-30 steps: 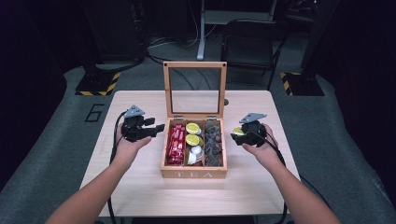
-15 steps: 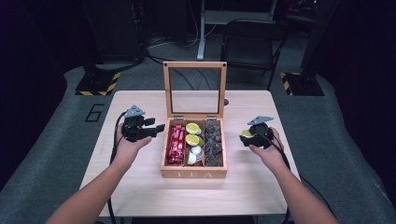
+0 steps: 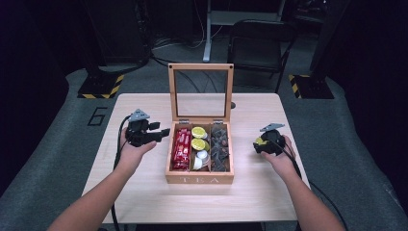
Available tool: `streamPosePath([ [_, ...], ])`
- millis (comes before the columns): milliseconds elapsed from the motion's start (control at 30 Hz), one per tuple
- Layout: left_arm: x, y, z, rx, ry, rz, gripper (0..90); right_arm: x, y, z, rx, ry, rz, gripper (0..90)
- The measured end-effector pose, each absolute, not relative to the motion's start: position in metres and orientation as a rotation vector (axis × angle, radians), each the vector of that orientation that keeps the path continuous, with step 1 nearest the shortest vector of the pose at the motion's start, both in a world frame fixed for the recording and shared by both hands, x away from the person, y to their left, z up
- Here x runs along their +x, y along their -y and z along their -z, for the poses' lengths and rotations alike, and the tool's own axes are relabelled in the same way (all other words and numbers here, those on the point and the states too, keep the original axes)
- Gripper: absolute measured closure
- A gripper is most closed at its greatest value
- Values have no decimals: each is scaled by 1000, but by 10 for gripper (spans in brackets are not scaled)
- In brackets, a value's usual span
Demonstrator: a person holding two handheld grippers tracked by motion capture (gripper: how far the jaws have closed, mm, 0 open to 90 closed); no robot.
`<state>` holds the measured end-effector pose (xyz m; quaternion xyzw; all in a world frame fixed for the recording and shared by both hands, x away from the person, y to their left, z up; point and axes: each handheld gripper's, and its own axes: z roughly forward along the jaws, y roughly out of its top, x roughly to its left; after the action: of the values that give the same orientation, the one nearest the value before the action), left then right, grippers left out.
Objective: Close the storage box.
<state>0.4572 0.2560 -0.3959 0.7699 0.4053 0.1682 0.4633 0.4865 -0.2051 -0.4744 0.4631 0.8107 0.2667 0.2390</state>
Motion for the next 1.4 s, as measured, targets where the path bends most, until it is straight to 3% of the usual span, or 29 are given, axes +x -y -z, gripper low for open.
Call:
streamPosePath([
  [733,457,-254,400,1895,-999,-405,432,490,228,495,1378,-2165,-679,376],
  [1400,457,-255,399,1887,-1001,-406,430,487,228,475,1367,-2160,-734,315],
])
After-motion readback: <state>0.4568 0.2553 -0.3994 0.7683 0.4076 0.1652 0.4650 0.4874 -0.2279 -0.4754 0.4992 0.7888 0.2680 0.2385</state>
